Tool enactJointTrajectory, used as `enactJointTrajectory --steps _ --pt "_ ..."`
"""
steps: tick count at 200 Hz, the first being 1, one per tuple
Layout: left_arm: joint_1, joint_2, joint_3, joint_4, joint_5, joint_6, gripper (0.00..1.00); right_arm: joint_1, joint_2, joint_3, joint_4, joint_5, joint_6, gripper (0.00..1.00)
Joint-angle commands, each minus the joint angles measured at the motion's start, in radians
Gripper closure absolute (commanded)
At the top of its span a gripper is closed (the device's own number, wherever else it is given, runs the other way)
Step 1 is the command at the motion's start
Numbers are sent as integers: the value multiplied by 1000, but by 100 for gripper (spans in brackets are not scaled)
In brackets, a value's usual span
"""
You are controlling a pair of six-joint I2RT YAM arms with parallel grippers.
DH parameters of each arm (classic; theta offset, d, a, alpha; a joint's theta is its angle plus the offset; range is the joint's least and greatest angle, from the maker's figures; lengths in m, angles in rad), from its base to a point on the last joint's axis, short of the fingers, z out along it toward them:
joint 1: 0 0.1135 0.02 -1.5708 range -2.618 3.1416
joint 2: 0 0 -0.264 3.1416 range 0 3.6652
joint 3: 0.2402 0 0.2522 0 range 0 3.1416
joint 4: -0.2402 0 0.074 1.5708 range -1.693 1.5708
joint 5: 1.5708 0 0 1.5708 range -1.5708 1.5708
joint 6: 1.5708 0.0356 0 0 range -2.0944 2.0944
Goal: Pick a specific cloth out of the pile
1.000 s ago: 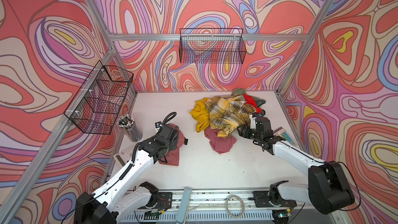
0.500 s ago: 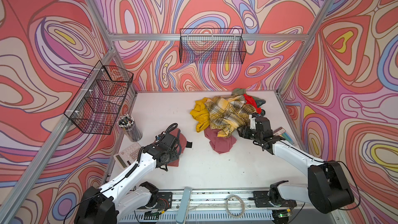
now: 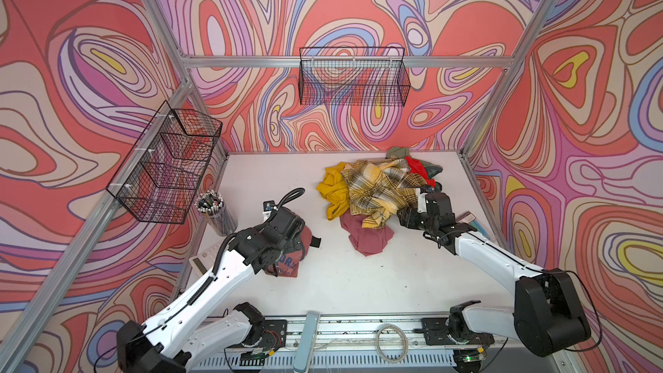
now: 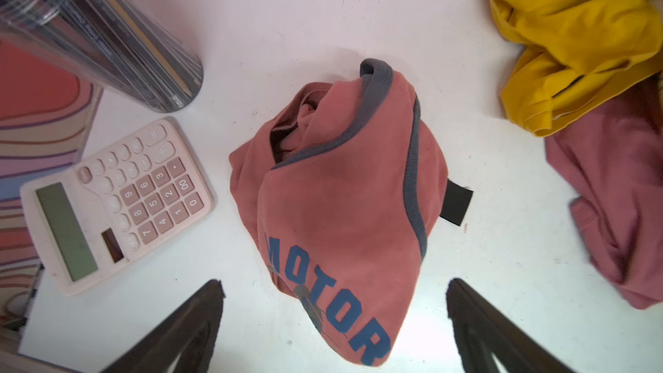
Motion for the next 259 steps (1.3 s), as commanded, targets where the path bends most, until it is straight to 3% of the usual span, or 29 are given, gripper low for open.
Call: enactJointTrajectory --steps 1,14,29,82,151,182,209,231,259 --pt "99 82 17 33 66 146 0 -4 -9 31 -12 16 -27 26" --pt "193 137 5 70 179 170 0 -5 -9 34 -13 12 -30 26" --pt "240 186 -4 89 236 181 0 -5 -16 38 -21 14 -34 26" --pt "247 363 -32 156 354 198 0 -5 -48 23 -24 41 -58 24" --pt "250 572 -86 263 359 138 3 -5 -112 3 -21 81 -108 21" --pt "249 582 -92 302 373 141 28 -5 -132 -5 -29 86 -114 21" --pt "250 572 -103 322 395 157 70 -4 -149 -11 -40 93 -118 21" --pt "250 552 -117 338 401 171 99 -5 -165 -14 -45 97 -120 21" --pt "252 467 -127 351 374 176 100 -5 -183 -9 -60 100 -120 21"
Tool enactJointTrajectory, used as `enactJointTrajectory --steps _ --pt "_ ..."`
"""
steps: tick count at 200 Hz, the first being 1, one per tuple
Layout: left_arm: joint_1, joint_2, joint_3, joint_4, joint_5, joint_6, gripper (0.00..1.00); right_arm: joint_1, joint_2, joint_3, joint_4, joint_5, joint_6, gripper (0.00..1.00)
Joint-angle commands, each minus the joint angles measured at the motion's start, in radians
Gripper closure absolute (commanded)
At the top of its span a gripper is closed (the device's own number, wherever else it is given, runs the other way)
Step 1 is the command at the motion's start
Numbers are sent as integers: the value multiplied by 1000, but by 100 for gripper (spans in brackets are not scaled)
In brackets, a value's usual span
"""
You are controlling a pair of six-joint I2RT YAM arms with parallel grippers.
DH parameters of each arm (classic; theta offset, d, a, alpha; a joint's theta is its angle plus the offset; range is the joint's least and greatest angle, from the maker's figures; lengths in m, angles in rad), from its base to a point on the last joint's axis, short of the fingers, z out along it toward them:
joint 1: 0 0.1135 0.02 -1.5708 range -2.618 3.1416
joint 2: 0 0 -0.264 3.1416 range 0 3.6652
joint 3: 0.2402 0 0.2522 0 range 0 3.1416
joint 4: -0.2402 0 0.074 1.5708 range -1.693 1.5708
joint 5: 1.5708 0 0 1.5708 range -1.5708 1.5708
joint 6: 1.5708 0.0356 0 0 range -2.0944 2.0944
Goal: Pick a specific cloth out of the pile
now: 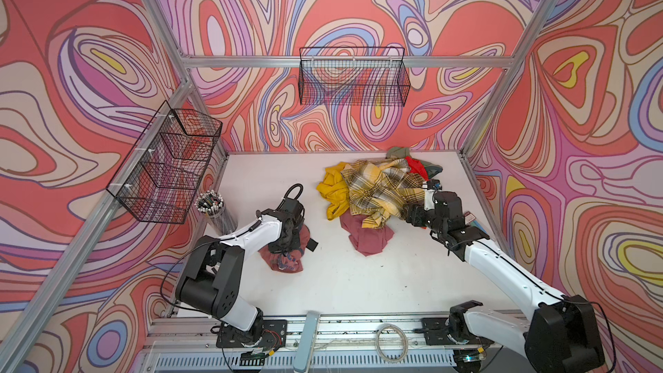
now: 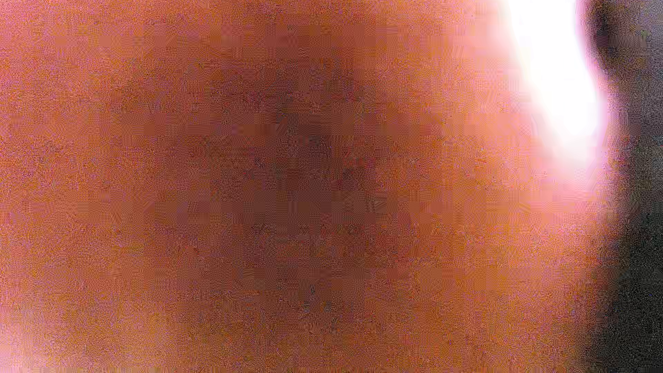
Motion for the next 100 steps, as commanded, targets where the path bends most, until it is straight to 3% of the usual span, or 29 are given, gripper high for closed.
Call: enactJointTrajectory --steps 1,65,100 --pt "-1 -27 -46 55 40 9 100 -5 -27 -7 -22 18 -11 21" --pt "-1 -266 105 -9 -172 71 100 -5 -111 -39 5 3 4 21" --pt "12 -262 161 67 -249 124 100 -5 -128 -24 -13 3 4 21"
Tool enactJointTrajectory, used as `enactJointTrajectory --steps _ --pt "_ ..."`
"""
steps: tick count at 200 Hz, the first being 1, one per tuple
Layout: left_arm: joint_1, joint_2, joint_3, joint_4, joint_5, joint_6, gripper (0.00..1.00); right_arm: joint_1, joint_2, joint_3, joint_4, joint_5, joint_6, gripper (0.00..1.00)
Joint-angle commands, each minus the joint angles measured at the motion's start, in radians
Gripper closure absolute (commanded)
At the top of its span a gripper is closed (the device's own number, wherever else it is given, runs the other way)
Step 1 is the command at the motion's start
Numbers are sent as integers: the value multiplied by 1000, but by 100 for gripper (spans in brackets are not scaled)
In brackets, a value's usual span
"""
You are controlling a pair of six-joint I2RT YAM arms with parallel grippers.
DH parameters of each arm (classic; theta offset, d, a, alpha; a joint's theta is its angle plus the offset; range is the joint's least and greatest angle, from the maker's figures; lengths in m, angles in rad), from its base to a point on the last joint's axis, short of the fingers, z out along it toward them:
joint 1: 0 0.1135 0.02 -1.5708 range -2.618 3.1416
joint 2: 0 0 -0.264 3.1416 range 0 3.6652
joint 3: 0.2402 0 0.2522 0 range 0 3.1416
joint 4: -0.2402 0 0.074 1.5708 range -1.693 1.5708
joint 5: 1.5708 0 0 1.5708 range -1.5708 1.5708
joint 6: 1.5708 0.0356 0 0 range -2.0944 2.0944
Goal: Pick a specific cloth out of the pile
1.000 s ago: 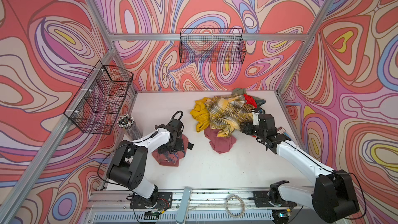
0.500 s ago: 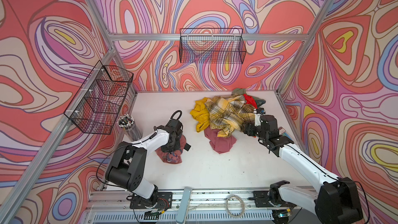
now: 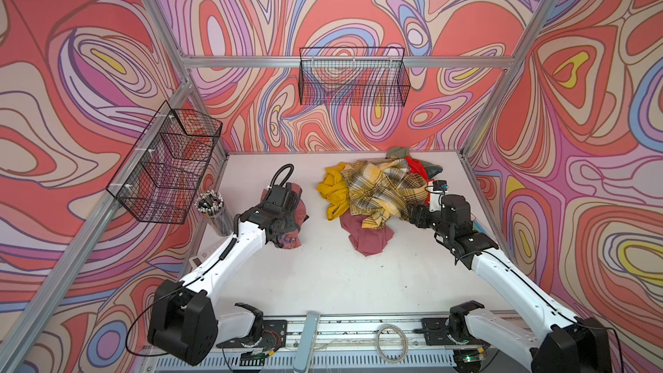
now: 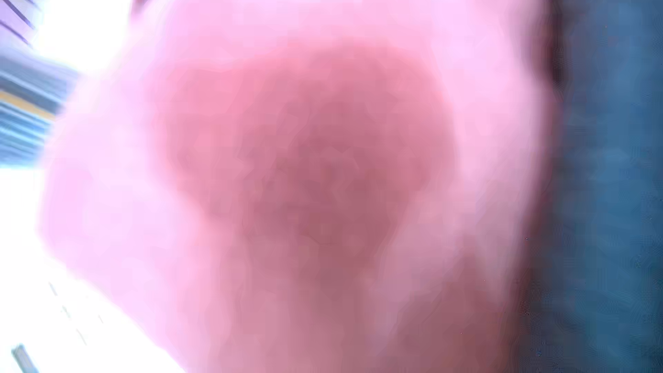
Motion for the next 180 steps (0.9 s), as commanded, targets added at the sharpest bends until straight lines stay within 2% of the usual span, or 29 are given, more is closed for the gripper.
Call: enactJointTrajectory --steps 1,71,110,150,180 --pt "13 17 44 54 -98 58 100 -5 -15 -1 -1 0 3 21" --pt "159 328 238 116 -30 126 100 -5 -40 17 -55 23 -3 21" --pt "189 545 412 43 -15 179 100 -4 -54 -16 -36 58 -22 21" --pt "202 615 429 95 27 179 100 -4 -76 -33 -11 81 -73 20" --pt "202 670 475 53 17 241 100 -4 -84 -45 7 90 -88 20"
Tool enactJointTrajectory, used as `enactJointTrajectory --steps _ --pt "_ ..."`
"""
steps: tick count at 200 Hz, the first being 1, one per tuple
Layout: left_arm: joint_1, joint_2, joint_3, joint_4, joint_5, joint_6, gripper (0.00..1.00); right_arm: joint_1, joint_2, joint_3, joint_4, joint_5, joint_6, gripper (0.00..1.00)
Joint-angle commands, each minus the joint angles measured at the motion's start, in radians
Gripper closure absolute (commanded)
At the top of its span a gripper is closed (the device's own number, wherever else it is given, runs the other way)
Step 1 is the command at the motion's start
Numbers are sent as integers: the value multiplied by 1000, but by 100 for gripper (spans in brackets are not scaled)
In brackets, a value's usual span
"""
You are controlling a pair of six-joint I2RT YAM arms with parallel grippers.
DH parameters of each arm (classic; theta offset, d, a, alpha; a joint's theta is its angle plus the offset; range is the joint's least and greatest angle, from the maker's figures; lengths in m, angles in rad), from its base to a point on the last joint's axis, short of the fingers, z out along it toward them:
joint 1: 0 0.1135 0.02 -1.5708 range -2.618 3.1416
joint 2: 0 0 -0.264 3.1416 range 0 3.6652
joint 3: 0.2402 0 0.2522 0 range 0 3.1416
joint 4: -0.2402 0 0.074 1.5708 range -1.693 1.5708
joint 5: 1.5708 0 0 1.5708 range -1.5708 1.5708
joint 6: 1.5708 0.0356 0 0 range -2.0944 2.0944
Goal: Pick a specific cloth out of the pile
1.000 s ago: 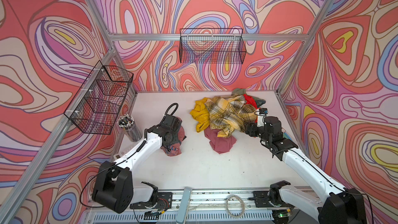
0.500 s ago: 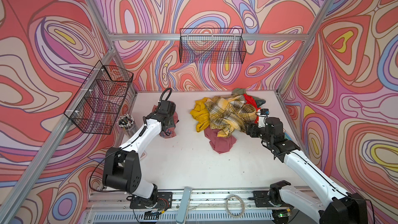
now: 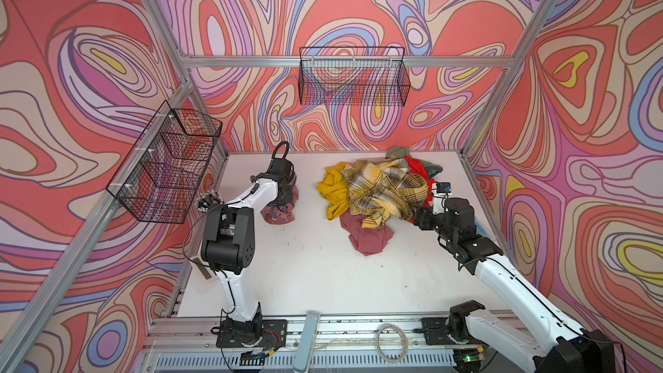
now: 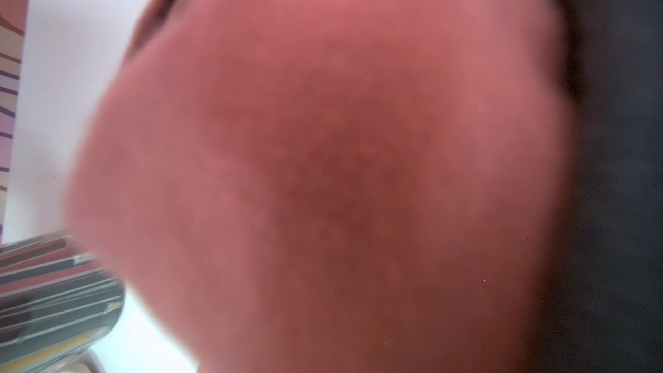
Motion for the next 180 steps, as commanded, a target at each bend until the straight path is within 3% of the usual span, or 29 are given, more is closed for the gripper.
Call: enactJointTrajectory --steps 1,34,103,141,154,168,180 --pt "9 39 71 -30 -8 62 100 -5 -18 -18 29 23 -32 20" --pt "17 125 142 -131 -32 69 100 -5 -7 -11 39 13 -30 20" --pt "24 136 112 -106 72 70 100 -5 2 1 24 2 -40 20" --pt "24 149 108 -128 71 82 100 -4 19 13 32 -4 -34 20" --pt "24 152 115 -136 65 80 89 -5 19 19 29 -5 -35 20" --pt "24 156 128 -150 62 76 70 -5 21 26 26 -4 -38 20" --pt "24 155 133 -153 55 70 61 -5 24 31 18 -2 -41 20"
